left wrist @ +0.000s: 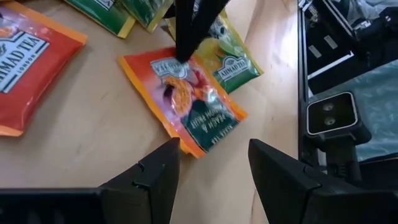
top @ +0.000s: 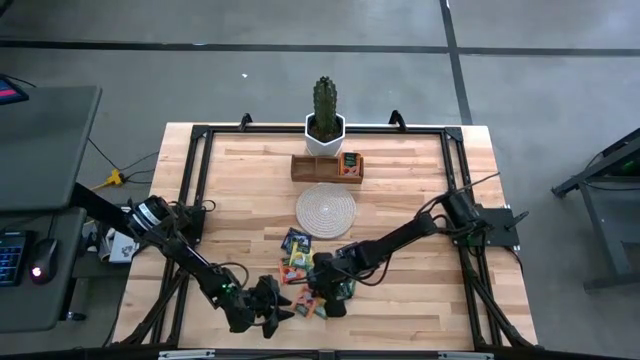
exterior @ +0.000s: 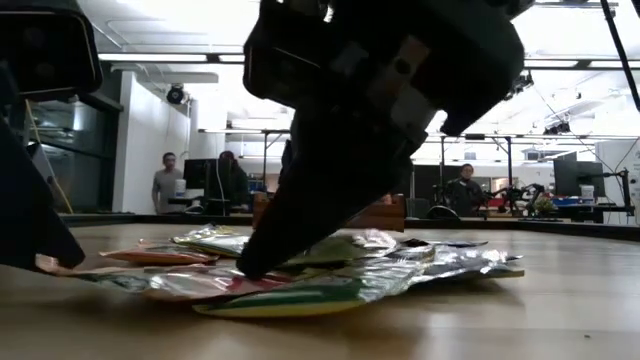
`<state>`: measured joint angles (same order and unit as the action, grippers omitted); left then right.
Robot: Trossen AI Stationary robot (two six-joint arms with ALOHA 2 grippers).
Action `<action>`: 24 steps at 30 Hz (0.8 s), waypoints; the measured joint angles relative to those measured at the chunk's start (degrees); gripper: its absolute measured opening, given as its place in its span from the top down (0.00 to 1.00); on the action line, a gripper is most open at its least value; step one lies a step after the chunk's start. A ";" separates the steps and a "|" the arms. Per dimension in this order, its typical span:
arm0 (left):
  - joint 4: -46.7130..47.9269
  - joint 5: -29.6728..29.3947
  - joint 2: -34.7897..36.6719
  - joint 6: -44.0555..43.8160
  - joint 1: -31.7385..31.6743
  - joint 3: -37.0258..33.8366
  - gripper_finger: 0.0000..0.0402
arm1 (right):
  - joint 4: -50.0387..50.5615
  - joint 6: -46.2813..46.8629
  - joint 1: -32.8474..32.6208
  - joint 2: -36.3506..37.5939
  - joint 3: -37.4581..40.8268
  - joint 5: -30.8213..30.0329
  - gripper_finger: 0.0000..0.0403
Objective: Pick & Place Tea
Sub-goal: Put the orange tea bag into the right section of the wooden organizer
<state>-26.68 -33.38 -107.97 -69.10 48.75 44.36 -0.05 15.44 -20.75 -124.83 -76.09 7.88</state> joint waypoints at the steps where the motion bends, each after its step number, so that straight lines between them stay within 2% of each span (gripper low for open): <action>1: -0.04 0.04 0.03 -0.54 -0.02 0.00 0.53 | -0.15 0.51 0.00 -0.08 0.02 0.01 1.00; 19: 3.09 2.16 0.29 -11.32 -0.22 0.24 0.53 | -3.78 3.45 0.35 -0.42 0.24 -1.31 1.00; 22: 3.26 6.44 0.31 -19.62 -1.46 0.22 0.53 | -3.76 3.58 0.16 -0.42 0.24 -1.38 1.00; 24: 2.81 12.34 0.35 -22.95 -2.87 0.23 0.53 | -3.72 3.58 -0.18 -0.42 0.24 -1.76 1.00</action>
<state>-23.87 -21.04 -107.61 -92.05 45.88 44.59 -3.77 19.03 -20.93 -125.25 -75.85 6.11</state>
